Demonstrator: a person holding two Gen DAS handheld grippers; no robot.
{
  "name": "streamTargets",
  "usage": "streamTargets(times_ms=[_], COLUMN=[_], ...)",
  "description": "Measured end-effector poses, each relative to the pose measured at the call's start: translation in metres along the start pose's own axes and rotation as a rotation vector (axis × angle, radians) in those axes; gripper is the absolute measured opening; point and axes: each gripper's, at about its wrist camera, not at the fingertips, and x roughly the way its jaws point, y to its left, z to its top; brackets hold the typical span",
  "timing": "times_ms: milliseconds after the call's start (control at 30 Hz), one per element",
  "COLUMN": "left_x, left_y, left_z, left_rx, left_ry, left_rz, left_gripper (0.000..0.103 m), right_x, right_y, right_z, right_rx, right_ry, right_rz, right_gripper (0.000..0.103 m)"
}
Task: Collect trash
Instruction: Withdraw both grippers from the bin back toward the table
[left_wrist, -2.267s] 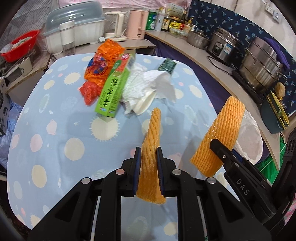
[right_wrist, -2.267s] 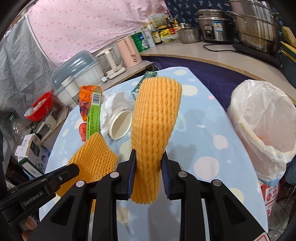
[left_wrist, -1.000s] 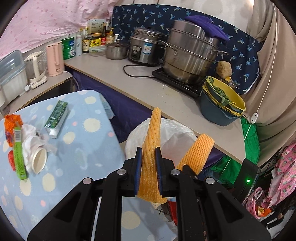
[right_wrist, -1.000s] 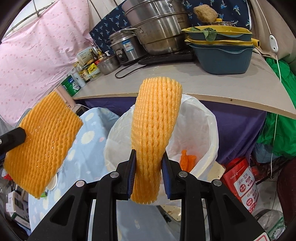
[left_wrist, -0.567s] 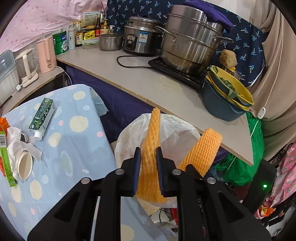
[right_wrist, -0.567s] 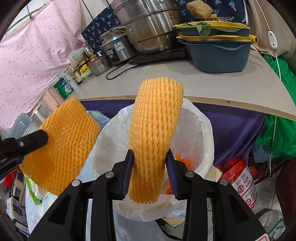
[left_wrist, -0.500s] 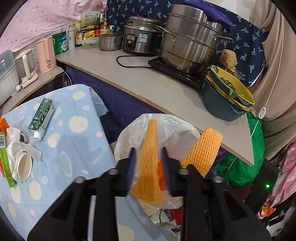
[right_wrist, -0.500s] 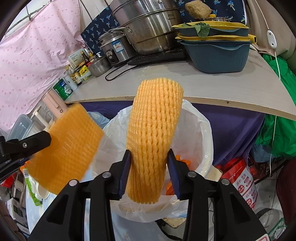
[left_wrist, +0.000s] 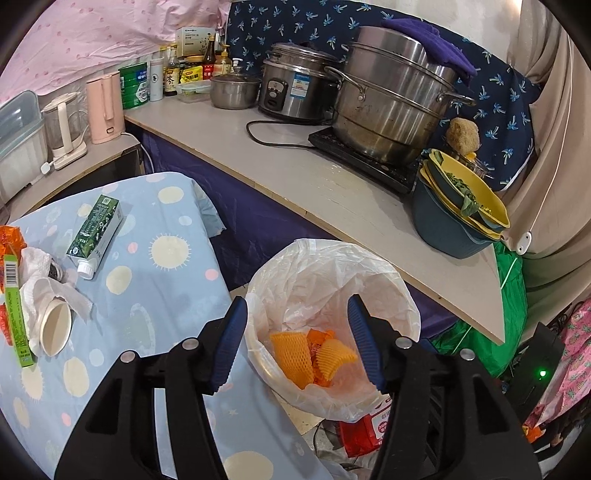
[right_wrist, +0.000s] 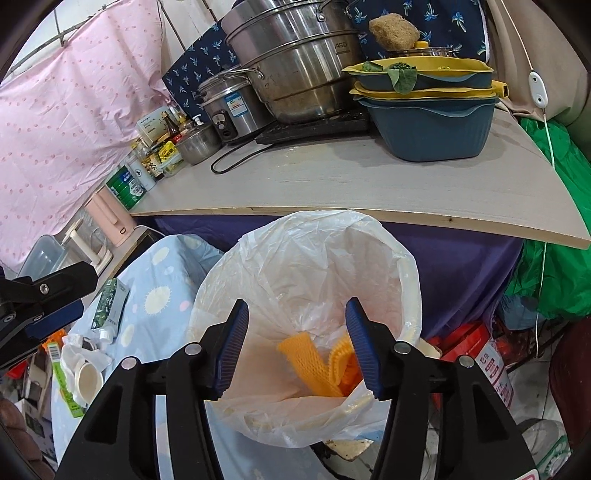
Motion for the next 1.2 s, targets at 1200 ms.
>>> streamTargets(times_ms=[1200], left_x=[-0.061], left_y=[0.135], left_z=[-0.038], left_rx=[-0.15], left_ry=[-0.036], left_rz=[0.225], left_gripper=[0.057], right_x=[-0.026], right_y=[0.123], right_z=[-0.041], right_rx=[-0.184], right_ry=[0.027], right_rz=[0.127], right_gripper=[0.053])
